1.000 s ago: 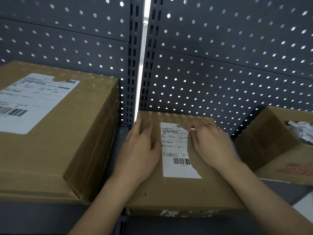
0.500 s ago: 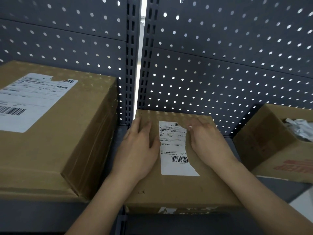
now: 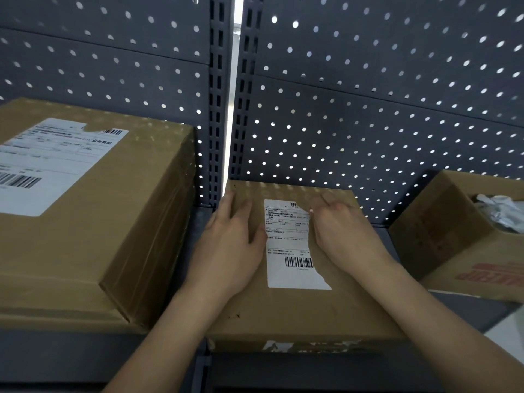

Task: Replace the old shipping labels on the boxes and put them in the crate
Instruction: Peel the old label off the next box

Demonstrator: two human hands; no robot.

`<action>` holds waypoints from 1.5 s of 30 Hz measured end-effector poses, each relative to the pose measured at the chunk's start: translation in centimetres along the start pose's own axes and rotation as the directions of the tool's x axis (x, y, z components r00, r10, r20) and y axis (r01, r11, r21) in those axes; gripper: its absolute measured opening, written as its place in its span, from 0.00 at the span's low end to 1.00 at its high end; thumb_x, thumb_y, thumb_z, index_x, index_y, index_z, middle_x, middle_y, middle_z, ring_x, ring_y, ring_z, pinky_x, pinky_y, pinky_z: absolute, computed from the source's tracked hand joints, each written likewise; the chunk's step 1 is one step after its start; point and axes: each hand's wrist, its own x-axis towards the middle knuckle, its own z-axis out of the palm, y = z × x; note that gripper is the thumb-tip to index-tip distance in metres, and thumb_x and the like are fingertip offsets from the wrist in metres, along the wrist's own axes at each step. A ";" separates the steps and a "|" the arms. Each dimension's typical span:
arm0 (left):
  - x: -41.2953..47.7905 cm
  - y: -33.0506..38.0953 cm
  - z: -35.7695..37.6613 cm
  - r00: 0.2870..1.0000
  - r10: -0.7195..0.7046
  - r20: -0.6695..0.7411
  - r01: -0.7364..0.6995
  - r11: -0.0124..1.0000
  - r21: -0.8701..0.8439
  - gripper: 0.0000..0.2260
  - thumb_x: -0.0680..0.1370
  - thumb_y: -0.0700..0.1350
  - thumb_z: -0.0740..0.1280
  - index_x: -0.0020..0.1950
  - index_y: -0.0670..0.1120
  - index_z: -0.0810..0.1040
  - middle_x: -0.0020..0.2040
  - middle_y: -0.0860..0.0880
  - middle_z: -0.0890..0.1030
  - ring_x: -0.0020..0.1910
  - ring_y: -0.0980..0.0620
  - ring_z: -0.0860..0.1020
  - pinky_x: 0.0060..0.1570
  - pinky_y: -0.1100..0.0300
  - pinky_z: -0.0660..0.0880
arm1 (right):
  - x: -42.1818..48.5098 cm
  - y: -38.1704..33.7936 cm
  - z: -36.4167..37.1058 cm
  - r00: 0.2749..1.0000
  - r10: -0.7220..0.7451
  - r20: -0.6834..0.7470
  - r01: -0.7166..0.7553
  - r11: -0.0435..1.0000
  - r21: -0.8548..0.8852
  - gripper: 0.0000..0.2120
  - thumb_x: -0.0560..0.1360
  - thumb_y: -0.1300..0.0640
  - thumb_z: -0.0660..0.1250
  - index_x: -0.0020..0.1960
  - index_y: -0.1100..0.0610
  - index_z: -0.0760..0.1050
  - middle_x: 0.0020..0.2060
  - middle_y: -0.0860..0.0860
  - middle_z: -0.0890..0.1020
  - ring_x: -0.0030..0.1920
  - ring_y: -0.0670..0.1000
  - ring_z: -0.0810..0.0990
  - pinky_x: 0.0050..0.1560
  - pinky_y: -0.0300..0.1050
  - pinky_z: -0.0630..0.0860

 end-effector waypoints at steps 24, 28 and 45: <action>0.0 0.0 -0.1 1.000 -0.007 0.008 0.008 1.000 -0.019 0.27 0.80 0.58 0.57 0.78 0.52 0.58 0.79 0.57 0.46 0.76 0.51 0.55 0.70 0.56 0.60 | -0.5 -0.5 -1.1 0.994 0.106 -0.014 -0.102 0.982 0.161 0.10 0.77 0.64 0.61 0.54 0.55 0.76 0.53 0.52 0.79 0.52 0.56 0.78 0.47 0.47 0.72; 0.0 0.0 -0.1 1.000 -0.001 0.000 0.001 0.999 -0.037 0.26 0.80 0.57 0.57 0.78 0.52 0.58 0.79 0.58 0.46 0.76 0.52 0.55 0.69 0.57 0.60 | -0.3 0.3 -0.8 0.958 0.280 -0.065 -0.233 0.887 0.398 0.09 0.76 0.66 0.58 0.46 0.56 0.75 0.46 0.54 0.78 0.49 0.56 0.76 0.43 0.46 0.68; 0.1 -0.2 0.0 1.000 -0.006 0.005 0.006 1.000 -0.010 0.26 0.81 0.57 0.57 0.78 0.52 0.58 0.79 0.57 0.46 0.77 0.51 0.55 0.70 0.55 0.61 | -0.1 -0.4 -1.6 0.987 0.158 -0.013 -0.153 0.970 0.190 0.12 0.82 0.53 0.58 0.52 0.58 0.77 0.50 0.54 0.81 0.55 0.56 0.77 0.45 0.45 0.65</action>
